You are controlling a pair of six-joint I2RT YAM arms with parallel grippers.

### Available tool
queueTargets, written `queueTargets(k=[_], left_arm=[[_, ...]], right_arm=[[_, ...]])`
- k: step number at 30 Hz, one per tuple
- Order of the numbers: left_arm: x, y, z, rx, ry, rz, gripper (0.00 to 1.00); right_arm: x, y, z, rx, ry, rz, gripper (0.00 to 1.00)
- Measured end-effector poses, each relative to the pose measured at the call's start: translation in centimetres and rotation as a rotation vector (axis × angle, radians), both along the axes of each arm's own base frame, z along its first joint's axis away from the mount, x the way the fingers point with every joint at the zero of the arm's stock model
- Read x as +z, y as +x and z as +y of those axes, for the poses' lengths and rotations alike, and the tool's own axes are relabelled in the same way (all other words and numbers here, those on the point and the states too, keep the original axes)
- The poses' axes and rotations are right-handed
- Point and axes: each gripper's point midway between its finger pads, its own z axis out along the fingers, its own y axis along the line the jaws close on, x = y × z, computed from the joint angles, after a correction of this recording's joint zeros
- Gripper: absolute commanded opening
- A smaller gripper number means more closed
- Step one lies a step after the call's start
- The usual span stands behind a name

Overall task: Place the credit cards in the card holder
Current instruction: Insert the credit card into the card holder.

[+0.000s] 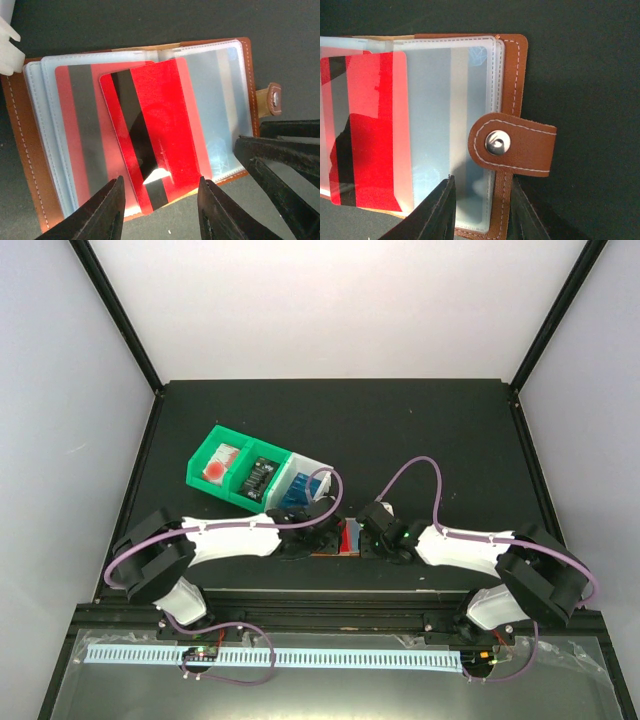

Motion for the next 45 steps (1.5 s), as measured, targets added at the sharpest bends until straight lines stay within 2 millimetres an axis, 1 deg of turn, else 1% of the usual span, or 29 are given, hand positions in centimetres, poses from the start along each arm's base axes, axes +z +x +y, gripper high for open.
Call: queueTargets(k=[4, 9, 15, 32, 39, 43, 45], left_arm=[[-0.8, 0.3, 0.1, 0.007, 0.028, 0.006, 0.47], [-2.1, 0.4, 0.2, 0.013, 0.057, 0.021, 0.43], [-2.0, 0.9, -1.0, -0.001, 0.026, 0.009, 0.41], [-2.3, 1.2, -3.5, -0.066, -0.049, 0.007, 0.37], [-2.3, 1.1, -4.6, -0.087, -0.102, 0.027, 0.32], [-2.3, 0.8, -5.1, -0.098, -0.139, 0.041, 0.32], [-2.2, 0.6, -5.3, -0.102, -0.154, 0.047, 0.34]], right_arm=[[0.0, 0.0, 0.0, 0.0, 0.004, -0.003, 0.33], [0.0, 0.0, 0.0, 0.0, 0.006, -0.004, 0.34], [0.0, 0.0, 0.0, 0.001, 0.013, -0.009, 0.34], [0.2, -0.1, 0.1, 0.004, 0.045, -0.028, 0.35], [0.3, -0.7, -0.2, 0.015, 0.069, -0.029, 0.37], [0.3, -1.1, -0.7, 0.016, 0.074, -0.031, 0.37], [0.4, -1.3, -1.0, 0.015, 0.074, -0.031, 0.37]])
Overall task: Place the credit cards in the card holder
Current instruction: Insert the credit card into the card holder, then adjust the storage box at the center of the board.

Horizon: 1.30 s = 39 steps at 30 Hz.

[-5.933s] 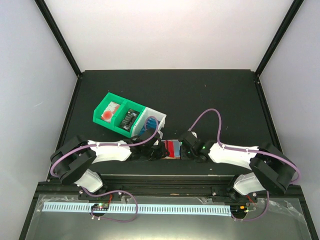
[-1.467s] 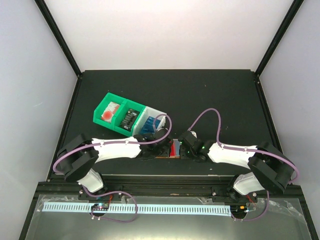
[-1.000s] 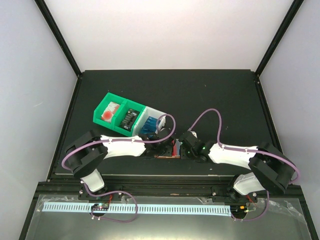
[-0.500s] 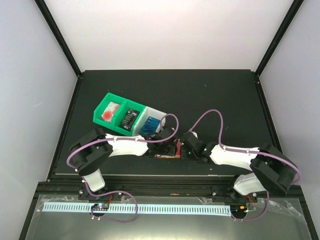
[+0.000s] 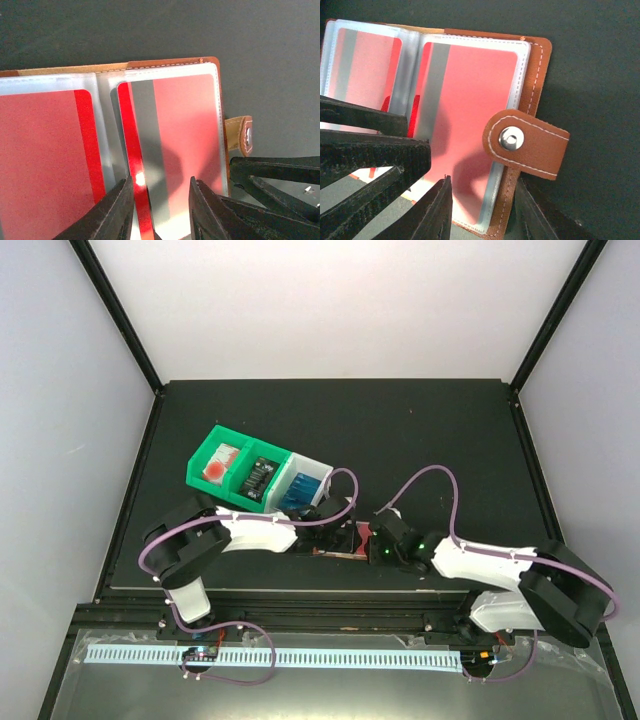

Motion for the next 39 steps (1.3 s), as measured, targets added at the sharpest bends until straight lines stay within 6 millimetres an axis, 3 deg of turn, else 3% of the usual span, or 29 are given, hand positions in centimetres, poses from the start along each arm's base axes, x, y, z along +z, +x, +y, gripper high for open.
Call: queueTargets(k=[5, 11, 13, 16, 20, 28, 39], left_arm=[[1.1, -0.1, -0.3, -0.011, -0.031, -0.007, 0.49], [5.0, -0.1, 0.9, -0.016, -0.071, -0.104, 0.67], [6.2, 0.2, 1.7, -0.011, -0.066, -0.15, 0.67], [7.0, 0.6, 3.0, 0.003, -0.022, -0.208, 0.57], [5.9, 0.7, 5.2, 0.026, 0.083, -0.224, 0.46], [1.8, -0.4, 10.9, 0.075, 0.286, -0.182, 0.45], [0.0, 2.4, 13.3, 0.089, 0.393, -0.179, 0.48]], right_arm=[[1.2, 0.0, -0.7, -0.016, 0.005, -0.027, 0.4], [3.2, -0.1, -2.1, -0.041, 0.001, -0.079, 0.46], [3.3, -0.2, -2.4, -0.04, -0.014, -0.08, 0.47], [3.2, -0.3, -2.8, -0.034, -0.05, -0.07, 0.47], [3.3, -0.1, -2.7, -0.029, -0.068, -0.065, 0.47], [2.8, -0.1, -2.7, -0.027, -0.087, -0.05, 0.48], [2.7, 0.1, -2.8, -0.063, -0.082, -0.045, 0.48]])
